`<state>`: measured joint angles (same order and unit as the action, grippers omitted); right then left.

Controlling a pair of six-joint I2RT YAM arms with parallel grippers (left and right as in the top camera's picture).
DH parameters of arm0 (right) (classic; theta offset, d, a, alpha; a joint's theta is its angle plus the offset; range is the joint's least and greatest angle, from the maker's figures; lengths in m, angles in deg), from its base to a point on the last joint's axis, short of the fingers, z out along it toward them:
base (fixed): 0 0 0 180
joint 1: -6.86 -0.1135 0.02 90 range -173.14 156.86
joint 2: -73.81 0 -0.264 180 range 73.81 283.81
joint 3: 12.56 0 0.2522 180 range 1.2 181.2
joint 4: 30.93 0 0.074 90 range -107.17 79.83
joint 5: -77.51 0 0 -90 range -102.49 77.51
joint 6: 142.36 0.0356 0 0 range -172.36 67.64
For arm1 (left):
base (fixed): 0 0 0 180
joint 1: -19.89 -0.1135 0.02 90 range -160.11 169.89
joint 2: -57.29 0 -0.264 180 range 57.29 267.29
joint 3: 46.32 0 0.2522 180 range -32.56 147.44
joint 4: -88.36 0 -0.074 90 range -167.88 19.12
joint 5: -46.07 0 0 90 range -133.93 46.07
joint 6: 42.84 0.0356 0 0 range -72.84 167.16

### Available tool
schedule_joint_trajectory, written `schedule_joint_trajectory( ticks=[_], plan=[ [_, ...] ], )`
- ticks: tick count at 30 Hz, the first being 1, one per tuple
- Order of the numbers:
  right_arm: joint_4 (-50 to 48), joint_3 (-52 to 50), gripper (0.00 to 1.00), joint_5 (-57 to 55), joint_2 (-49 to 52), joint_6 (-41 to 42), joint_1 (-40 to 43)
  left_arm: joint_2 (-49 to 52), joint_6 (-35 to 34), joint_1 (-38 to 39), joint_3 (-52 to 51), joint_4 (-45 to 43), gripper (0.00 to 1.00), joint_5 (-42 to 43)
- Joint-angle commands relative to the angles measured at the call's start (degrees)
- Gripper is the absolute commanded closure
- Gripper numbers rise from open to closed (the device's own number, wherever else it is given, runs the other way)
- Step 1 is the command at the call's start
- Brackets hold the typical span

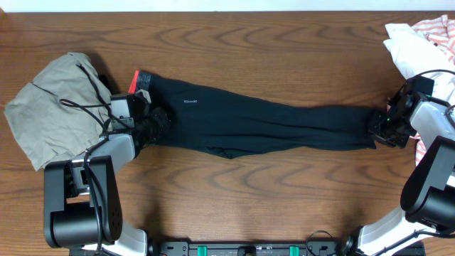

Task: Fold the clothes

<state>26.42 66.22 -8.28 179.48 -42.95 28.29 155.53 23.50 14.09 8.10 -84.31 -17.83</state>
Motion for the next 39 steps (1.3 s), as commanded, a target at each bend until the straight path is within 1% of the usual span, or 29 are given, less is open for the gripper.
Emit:
schedule_joint_trajectory(
  ticks=[1, 2, 6, 11, 16, 20, 23, 27, 34, 37, 39],
  plan=[
    [-0.1, -0.3, 0.78, 0.8, -0.7, -0.7, 0.1, 0.9, 1.0, -0.2, -1.0, 1.7, 0.60, -2.8],
    [-0.1, -0.3, 0.80, 0.8, -0.7, -0.7, 0.1, 0.9, 1.0, -0.2, -1.0, 1.7, 0.60, -2.8],
    [-0.2, -0.3, 0.99, 2.7, -0.7, -2.0, 0.2, 0.9, 1.0, -0.2, -1.0, 1.7, 0.60, -2.8],
    [2.0, 0.3, 0.99, 9.4, -2.5, -5.5, 0.2, 0.9, 1.0, -0.2, -1.0, 1.7, 0.60, -2.8],
    [8.4, 2.6, 0.99, 9.3, -9.3, -5.9, 0.6, 0.9, 1.0, -0.2, -1.0, 1.7, 0.60, -2.8],
    [11.6, 3.6, 0.99, 9.4, -15.5, -5.8, 2.8, 0.9, 1.0, -0.2, -1.0, 1.7, 0.60, -2.8],
    [12.9, 3.6, 0.98, 9.3, -18.2, -5.9, 4.8, 0.9, 1.0, -0.2, -1.0, 1.7, 0.59, -2.8],
    [14.2, 3.5, 0.98, 9.0, -18.3, -6.7, 6.6, 0.9, 1.0, -0.2, -1.0, 1.7, 0.60, -2.8],
    [14.0, 3.3, 0.97, 6.7, -16.7, -6.7, 6.7, 0.9, 1.0, -0.2, -1.0, 1.7, 0.60, -2.8],
    [14.0, 3.3, 0.91, 6.5, -16.3, -6.7, 6.7, 0.9, 1.0, -0.2, -1.0, 1.7, 0.60, -2.8],
    [14.0, 3.3, 0.82, 6.5, -16.2, -6.7, 6.7, 0.9, 1.0, -0.2, -1.0, 1.7, 0.59, -2.8]
  ],
)
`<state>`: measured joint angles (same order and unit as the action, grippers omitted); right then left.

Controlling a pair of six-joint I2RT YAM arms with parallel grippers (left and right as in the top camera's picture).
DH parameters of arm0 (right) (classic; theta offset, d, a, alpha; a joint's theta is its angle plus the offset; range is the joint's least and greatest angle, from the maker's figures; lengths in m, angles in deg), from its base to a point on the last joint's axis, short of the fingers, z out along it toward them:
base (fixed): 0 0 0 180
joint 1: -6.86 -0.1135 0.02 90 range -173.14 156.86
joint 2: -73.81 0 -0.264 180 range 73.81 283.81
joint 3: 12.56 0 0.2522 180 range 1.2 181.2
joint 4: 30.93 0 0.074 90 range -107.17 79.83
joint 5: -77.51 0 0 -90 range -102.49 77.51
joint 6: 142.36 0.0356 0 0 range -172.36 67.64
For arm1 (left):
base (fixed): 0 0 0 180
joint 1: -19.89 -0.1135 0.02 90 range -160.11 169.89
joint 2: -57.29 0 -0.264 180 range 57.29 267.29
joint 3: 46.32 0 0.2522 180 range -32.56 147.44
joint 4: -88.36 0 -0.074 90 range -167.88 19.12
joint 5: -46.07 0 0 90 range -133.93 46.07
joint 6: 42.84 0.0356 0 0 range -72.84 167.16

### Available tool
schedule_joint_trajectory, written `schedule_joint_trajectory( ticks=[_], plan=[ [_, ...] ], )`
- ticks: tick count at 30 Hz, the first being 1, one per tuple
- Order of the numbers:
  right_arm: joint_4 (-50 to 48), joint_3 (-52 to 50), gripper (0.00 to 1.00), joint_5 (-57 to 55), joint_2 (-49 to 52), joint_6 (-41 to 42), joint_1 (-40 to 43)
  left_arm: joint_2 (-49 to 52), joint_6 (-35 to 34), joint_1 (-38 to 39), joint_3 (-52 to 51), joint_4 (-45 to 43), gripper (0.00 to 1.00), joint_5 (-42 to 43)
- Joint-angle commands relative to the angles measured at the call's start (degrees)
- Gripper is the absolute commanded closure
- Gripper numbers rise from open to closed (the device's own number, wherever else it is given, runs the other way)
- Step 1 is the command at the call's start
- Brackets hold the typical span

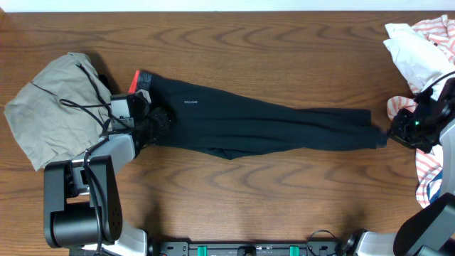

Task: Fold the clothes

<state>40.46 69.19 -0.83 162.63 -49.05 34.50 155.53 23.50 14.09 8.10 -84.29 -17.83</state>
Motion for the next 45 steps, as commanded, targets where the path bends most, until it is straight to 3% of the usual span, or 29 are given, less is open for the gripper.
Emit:
schedule_joint_trajectory(
  ticks=[1, 14, 30, 33, 41, 45],
  plan=[
    [0.0, 0.3, 0.79, -1.0, 0.7, -0.6, 0.5, 0.9, 1.0, -0.2, -1.0, 1.7, 0.59, -2.8],
    [-0.7, 0.3, 0.70, -0.9, 2.0, -0.6, 0.5, 0.9, 1.0, -0.2, -1.0, 1.7, 0.59, -2.8],
    [-10.6, 0.1, 0.70, 5.8, 20.7, -0.9, 0.2, 0.9, 1.0, -0.2, -1.0, 1.7, 0.60, -2.8],
    [-12.8, 0.1, 0.64, 7.0, 23.2, -0.9, -0.5, 0.9, 1.0, -0.2, -1.0, 1.7, 0.59, -2.8],
    [-18.1, 0.1, 0.35, 9.1, 29.4, -0.9, -4.0, 0.9, 1.0, -0.2, -1.0, 1.7, 0.60, -2.8],
    [-19.3, 0.1, 0.42, 9.7, 30.8, -0.9, -5.8, 0.9, 1.0, -0.2, -1.0, 1.7, 0.59, -2.8]
  ],
)
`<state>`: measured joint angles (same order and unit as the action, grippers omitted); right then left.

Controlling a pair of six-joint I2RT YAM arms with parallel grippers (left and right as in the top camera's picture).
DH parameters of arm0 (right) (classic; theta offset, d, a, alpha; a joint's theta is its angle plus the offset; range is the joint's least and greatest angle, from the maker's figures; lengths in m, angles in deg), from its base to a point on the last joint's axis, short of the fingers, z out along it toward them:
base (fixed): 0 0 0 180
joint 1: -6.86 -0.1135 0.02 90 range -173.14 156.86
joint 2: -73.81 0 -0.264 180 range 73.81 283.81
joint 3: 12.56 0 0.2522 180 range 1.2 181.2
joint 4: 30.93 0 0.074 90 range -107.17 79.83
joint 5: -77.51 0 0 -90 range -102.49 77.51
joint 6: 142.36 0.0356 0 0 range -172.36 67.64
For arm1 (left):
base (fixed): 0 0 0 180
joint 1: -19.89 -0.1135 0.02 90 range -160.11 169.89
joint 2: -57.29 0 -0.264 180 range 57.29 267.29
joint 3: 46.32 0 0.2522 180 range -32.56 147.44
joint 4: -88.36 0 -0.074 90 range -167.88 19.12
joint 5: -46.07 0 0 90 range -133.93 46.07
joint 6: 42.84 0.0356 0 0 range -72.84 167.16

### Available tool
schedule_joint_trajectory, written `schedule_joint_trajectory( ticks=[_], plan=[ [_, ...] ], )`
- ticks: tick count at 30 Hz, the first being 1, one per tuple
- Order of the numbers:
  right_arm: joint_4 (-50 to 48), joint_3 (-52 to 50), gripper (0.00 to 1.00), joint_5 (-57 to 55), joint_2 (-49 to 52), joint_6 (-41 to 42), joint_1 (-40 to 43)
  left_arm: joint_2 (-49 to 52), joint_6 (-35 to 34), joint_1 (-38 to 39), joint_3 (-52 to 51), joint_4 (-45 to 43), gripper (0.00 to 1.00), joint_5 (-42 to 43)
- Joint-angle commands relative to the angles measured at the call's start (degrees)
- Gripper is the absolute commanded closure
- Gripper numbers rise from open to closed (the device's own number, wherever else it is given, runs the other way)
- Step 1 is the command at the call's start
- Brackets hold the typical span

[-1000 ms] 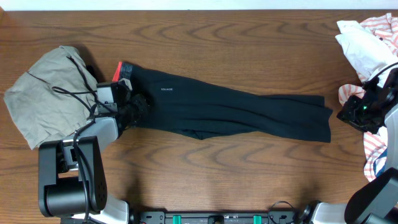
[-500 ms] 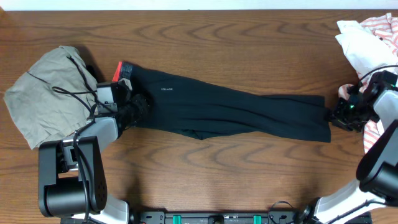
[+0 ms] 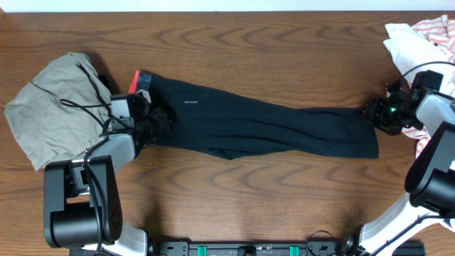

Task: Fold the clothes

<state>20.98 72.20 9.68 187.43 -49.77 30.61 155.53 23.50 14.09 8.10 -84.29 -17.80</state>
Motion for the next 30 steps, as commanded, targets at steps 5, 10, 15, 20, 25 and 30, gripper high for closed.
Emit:
schedule_joint_trajectory(
  ticks=[5, 10, 15, 20, 25, 30],
  plan=[
    [0.2, -2.9, 0.48, -0.9, 6.1, -0.1, -2.7, 0.9, 1.0, -0.2, -1.0, 1.7, 0.59, -2.9],
    [0.3, -2.9, 0.97, -1.0, 6.1, -0.1, -2.7, 0.9, 0.9, -0.2, -1.0, 1.6, 0.60, -2.9],
    [-0.1, -2.3, 0.99, -1.4, 6.0, -0.1, -2.4, 0.9, 0.9, -0.2, -1.0, 1.6, 0.60, -2.7],
    [4.8, 3.7, 0.99, -1.6, 5.8, -0.1, 0.9, -2.3, 0.9, -0.1, -1.0, 1.2, 0.61, 2.0],
    [12.2, 12.6, 0.99, -4.1, 5.8, -1.0, 4.4, -11.4, 1.2, 1.6, -1.0, 1.5, 0.60, 1.8],
    [20.3, 22.5, 0.99, -5.6, 5.8, -2.7, 6.6, -18.1, 2.2, 2.0, -1.0, 1.5, 0.60, 1.2]
  ],
)
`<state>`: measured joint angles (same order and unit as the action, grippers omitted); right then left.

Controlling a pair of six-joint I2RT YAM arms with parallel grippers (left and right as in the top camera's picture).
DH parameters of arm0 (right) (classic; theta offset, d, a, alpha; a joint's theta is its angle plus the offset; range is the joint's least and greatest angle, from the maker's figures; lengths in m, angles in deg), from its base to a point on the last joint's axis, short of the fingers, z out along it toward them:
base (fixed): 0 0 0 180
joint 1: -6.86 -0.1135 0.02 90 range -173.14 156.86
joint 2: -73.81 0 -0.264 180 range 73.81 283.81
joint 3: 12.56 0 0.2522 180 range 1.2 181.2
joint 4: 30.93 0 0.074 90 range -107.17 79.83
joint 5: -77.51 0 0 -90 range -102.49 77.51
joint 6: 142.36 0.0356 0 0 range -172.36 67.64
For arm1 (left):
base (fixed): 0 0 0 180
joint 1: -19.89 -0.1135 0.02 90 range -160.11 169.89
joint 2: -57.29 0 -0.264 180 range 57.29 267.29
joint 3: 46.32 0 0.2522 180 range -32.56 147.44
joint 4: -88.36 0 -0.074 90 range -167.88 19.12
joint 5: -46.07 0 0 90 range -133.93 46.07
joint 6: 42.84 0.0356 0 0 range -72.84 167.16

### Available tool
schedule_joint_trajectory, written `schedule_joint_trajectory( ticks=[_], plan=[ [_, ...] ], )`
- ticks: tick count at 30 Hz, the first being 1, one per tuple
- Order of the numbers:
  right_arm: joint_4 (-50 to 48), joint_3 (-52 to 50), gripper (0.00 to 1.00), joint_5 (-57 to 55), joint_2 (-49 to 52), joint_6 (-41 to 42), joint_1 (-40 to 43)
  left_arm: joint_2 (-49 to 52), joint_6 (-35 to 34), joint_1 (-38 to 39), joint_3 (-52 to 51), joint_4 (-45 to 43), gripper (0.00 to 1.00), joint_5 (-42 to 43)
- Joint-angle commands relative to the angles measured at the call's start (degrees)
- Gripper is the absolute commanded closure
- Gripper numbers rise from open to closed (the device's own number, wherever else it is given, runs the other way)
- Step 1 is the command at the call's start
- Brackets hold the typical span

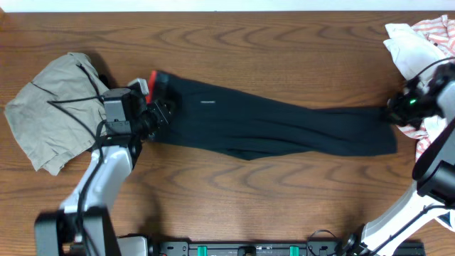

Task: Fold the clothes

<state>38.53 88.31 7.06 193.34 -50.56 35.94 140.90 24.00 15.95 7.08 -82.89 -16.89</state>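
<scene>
Black trousers [270,124] lie stretched across the table, waistband with a red tag [152,84] at the left and leg ends at the right. My left gripper [162,114] sits on the waistband's lower corner and looks shut on it. At the far right, my right gripper [393,115] is at the upper corner of the leg hem, apparently shut on the cloth. The jaws themselves are hard to make out from above.
A crumpled khaki garment [50,114] lies at the left edge, just behind my left arm. A pile of white and red-striped clothes [419,35] fills the back right corner, and more striped cloth [428,139] lies under my right arm.
The trousers have shifted to the right by a short way. Both grippers moved right with them, and my left arm now reaches further out from its base.
First both grippers sat at the ends of the trousers, left on the waistband, right on the lower hem. Then the right gripper was off the cloth, to the right. Then it was at the upper hem corner. Now the whole garment lies further right.
</scene>
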Motion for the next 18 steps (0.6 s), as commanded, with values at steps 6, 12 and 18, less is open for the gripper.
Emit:
schedule_joint_trajectory(
  ticks=[6, 12, 18],
  plan=[
    [13.6, 15.7, 0.99, -3.2, -0.1, -2.8, 0.2, -4.2, 1.7, 0.2, 0.0, 2.1, 0.59, 0.3],
    [23.4, 19.4, 0.99, -0.8, -0.2, -2.5, -6.3, -4.1, 3.5, 0.2, 0.0, 4.4, 0.59, -0.8],
    [24.7, 19.4, 0.99, 0.9, -0.3, 1.6, -17.8, -4.1, 4.7, 0.2, 0.0, 8.3, 0.59, -7.2]
  ],
)
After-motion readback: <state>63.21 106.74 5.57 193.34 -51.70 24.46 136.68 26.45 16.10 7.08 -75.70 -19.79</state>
